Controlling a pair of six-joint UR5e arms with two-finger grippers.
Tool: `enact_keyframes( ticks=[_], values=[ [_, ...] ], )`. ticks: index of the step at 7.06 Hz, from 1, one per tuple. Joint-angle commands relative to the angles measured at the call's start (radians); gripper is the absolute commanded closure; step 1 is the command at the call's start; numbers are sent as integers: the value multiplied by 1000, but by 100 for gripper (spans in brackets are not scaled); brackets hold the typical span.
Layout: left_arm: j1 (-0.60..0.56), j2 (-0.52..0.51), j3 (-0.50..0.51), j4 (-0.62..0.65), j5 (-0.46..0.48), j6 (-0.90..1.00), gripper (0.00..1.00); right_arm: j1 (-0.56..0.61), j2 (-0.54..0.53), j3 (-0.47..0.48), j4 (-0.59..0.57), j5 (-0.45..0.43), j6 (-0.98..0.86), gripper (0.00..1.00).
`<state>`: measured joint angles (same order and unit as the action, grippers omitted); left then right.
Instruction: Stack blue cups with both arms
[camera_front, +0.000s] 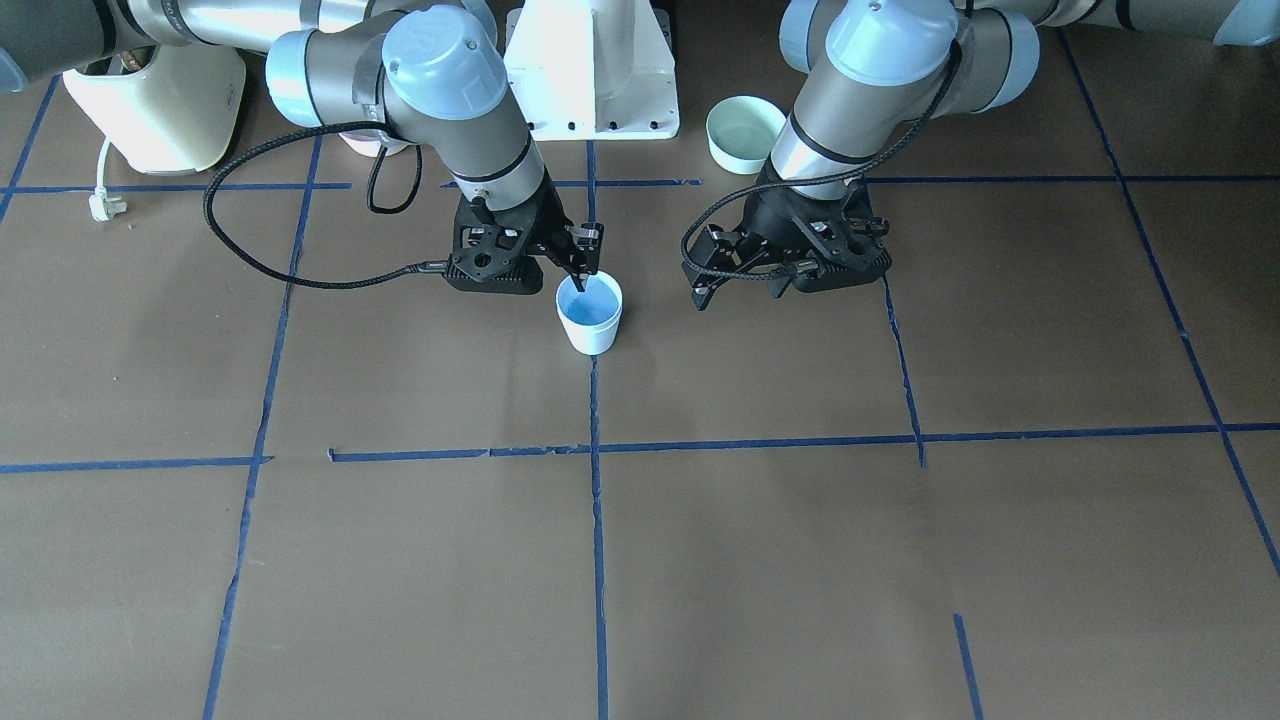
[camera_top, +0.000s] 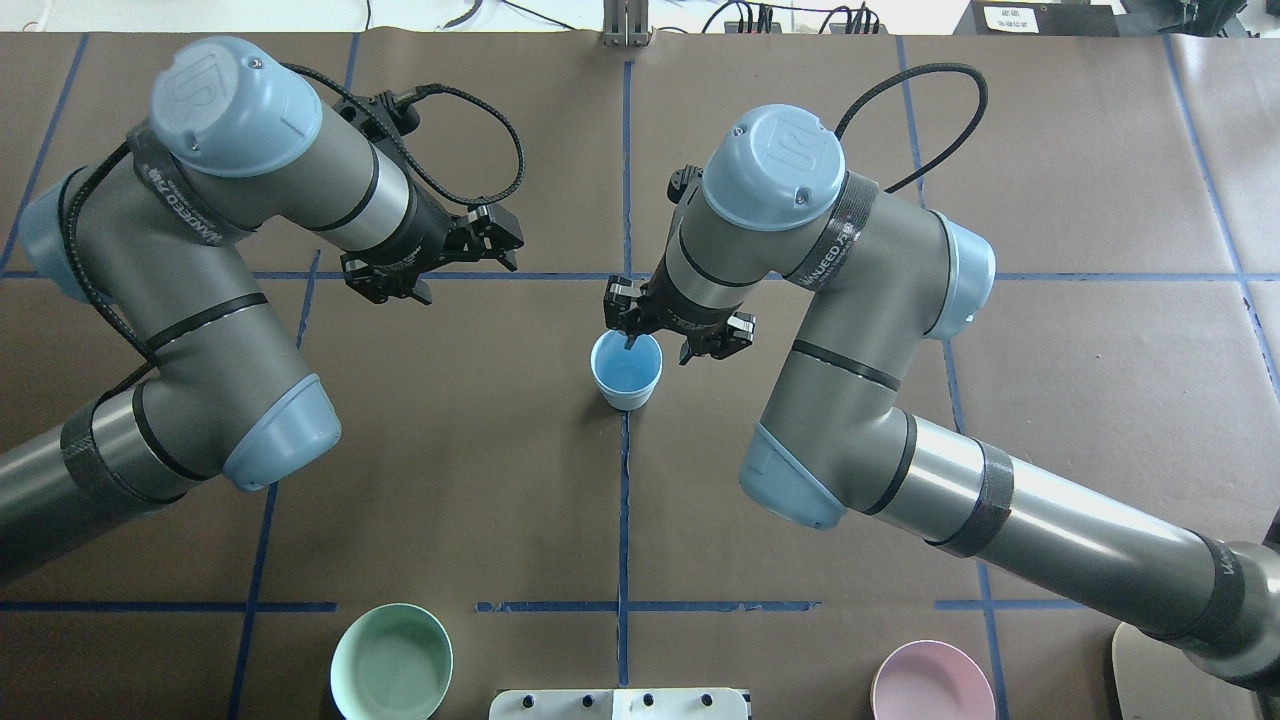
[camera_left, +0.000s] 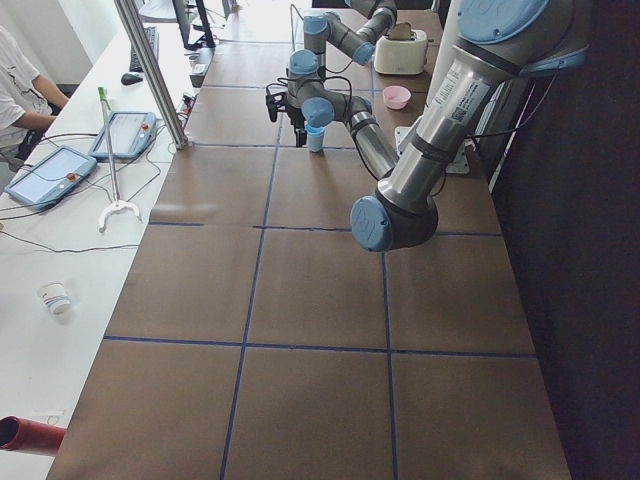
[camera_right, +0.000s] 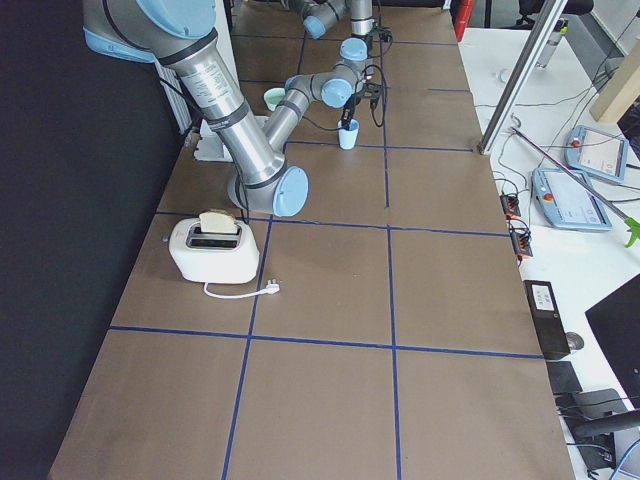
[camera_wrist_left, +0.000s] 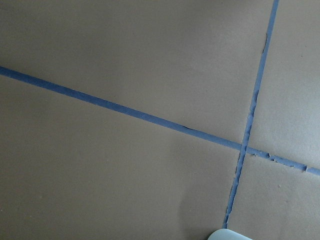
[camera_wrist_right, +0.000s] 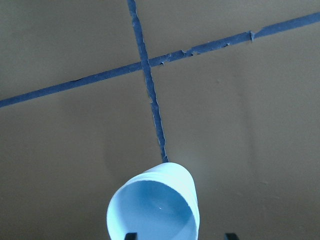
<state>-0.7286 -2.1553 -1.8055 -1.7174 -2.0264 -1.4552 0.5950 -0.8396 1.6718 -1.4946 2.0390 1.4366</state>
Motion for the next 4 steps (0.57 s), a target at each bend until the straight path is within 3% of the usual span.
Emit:
enact_keyframes(
  ticks=[1, 2, 3, 4],
  values=[
    [-3, 11, -2, 4, -3, 10, 0, 26, -28, 54, 2, 6, 1, 1],
    [-5, 52, -12, 2, -3, 48, 0, 67, -127, 148, -1, 19, -14, 1],
    [-33, 83, -12, 7, -18, 208, 0, 109, -229, 228, -1, 30, -65, 1],
    [-88, 148, -12, 5, -87, 336, 0, 150, -316, 268, 0, 52, -193, 1]
  ],
)
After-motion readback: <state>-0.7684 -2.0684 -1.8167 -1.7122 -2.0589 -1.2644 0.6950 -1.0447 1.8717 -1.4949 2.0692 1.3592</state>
